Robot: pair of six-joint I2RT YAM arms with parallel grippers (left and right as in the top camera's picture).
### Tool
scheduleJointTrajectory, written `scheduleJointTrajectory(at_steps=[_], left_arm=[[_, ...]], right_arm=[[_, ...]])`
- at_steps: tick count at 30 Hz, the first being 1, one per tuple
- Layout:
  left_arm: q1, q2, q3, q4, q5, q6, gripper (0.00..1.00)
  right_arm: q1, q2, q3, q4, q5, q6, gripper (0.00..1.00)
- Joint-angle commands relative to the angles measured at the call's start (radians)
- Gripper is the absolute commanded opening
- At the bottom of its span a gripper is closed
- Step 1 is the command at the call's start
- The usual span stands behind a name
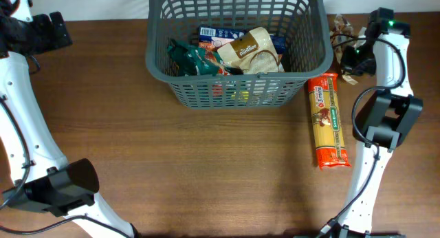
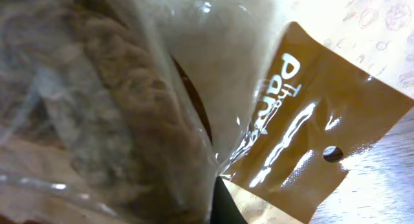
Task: Pack container
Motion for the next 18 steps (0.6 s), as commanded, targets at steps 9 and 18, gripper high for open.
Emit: scheduleJointTrajectory(at_steps=[9, 18], left_arm=[[0.006, 0.002, -0.005, -0.001, 0.0, -0.011, 0.99], [0.006, 0.002, -0.005, -0.001, 0.0, -0.011, 0.99]], right_arm=[[-0.093, -0.178, 0.159, -0.04, -0.256, 0.109, 0.04], [-0.095, -0.339, 0.34, -0.06, -0.39, 0.167, 0.05]])
